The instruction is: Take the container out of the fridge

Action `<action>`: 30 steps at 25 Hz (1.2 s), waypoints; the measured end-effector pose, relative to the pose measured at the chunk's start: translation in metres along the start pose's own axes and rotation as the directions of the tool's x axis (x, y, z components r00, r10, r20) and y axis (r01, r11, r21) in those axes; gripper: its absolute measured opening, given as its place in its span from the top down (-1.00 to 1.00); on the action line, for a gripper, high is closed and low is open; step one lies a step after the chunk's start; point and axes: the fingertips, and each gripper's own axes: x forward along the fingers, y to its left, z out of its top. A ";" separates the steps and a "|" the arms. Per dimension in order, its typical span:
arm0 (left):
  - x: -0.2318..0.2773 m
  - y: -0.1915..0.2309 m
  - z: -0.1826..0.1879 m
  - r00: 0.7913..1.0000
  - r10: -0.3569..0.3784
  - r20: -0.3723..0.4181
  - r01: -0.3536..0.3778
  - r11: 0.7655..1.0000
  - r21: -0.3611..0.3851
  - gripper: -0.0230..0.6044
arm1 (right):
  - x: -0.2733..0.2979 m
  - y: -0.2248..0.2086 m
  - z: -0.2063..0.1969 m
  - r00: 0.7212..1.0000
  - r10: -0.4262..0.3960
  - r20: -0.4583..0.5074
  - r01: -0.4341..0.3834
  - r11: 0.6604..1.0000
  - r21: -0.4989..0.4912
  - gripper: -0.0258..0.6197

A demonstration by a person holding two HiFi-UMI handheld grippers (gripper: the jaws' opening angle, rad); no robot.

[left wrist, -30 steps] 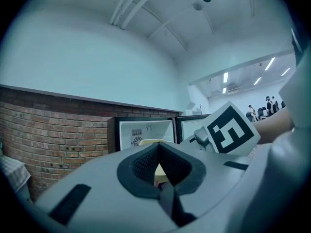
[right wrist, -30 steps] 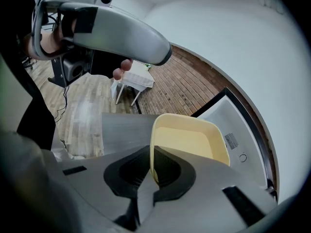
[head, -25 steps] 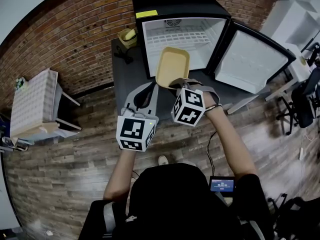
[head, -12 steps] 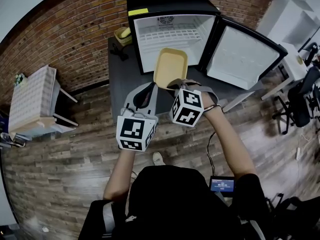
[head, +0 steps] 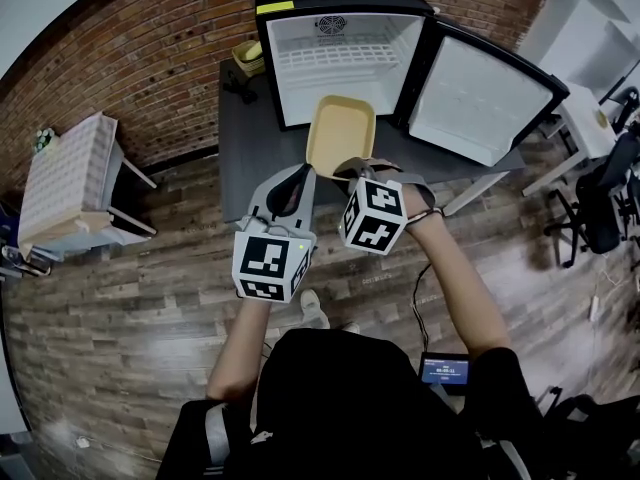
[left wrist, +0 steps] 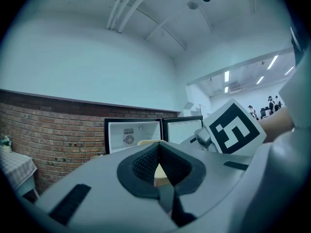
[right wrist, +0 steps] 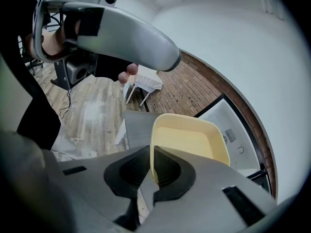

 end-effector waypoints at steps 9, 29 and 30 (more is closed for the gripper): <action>-0.027 -0.026 -0.001 1.000 0.021 0.000 -0.021 1.000 -0.002 0.88 | -0.020 0.028 -0.006 1.000 0.004 0.008 -0.004 1.000 -0.013 0.76; -0.045 -0.060 0.000 1.000 0.025 0.003 -0.025 1.000 0.004 0.88 | -0.043 0.056 -0.020 1.000 -0.001 0.009 0.001 1.000 -0.019 0.76; -0.045 -0.061 0.000 1.000 0.024 0.002 -0.024 1.000 0.005 0.88 | -0.044 0.057 -0.021 1.000 0.000 0.009 0.001 1.000 -0.018 0.76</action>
